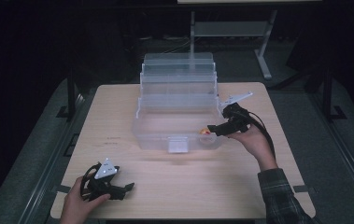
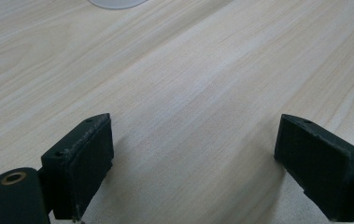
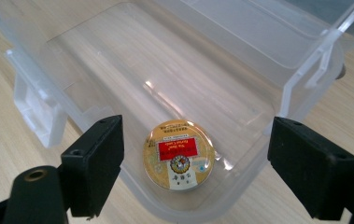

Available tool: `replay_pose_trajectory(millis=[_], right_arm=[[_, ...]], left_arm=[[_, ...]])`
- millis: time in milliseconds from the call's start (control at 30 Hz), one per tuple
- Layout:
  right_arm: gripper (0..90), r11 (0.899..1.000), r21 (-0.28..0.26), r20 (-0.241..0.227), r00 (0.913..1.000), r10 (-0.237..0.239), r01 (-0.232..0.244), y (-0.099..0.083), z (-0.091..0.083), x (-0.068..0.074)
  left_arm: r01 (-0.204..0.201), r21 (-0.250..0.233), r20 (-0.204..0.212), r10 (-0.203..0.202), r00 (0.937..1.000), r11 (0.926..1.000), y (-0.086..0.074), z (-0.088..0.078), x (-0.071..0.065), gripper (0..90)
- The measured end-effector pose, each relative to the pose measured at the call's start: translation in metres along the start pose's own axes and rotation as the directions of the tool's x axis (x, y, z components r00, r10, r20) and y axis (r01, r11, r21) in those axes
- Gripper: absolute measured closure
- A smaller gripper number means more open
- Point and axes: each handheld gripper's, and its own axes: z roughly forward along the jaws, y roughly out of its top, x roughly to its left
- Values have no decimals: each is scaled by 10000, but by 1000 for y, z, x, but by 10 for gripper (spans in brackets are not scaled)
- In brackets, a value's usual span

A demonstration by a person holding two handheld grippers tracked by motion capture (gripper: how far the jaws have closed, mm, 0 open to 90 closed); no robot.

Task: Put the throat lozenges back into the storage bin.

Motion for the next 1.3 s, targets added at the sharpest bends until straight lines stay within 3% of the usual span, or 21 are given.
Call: replay_pose_trajectory(millis=[667, 1300], right_arm=[[136, 9995, 23, 278, 9991, 319, -319, -27, -22, -7], [128, 9978, 100, 499, 9966, 653, -659, -74, -38, -9]], left_arm=[[3, 0, 3, -3, 10000, 10000, 0, 0, 0, 109], [2, -3, -5, -2, 10000, 10000, 0, 0, 0, 109]])
